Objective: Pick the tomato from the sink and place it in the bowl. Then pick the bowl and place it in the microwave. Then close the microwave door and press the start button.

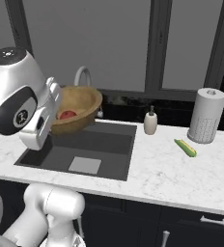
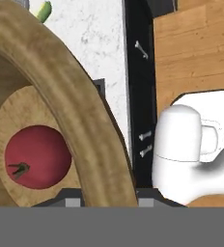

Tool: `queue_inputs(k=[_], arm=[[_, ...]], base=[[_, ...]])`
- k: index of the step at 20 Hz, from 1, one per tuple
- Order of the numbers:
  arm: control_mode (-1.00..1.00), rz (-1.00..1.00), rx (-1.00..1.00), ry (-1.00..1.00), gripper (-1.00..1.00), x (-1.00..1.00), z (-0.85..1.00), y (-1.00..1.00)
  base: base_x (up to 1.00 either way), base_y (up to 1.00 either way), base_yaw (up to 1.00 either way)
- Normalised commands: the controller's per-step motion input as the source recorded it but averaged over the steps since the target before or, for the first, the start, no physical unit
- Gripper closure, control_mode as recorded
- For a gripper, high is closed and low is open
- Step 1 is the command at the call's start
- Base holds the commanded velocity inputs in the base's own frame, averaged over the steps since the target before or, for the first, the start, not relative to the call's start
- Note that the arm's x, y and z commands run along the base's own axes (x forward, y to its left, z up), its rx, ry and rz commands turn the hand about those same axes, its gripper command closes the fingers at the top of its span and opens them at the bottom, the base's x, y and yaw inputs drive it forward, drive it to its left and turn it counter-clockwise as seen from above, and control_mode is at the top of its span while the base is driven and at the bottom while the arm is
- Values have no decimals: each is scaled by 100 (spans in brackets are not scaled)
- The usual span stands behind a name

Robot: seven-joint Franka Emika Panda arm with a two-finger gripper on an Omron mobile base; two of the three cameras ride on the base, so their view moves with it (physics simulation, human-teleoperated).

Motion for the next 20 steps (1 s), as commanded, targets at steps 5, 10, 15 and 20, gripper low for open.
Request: queue_inputs(k=[5,10,15,20], arm=[[-100,-2,1,-30,100,-18,36,-11],[100,0,0,-20,100,-19,39,0],[100,0,0,0,100,0,0,0],[100,0,0,0,100,0,0,0]], base=[[0,0,0],[-10,0,0],[-66,5,1],[-92,70,14]])
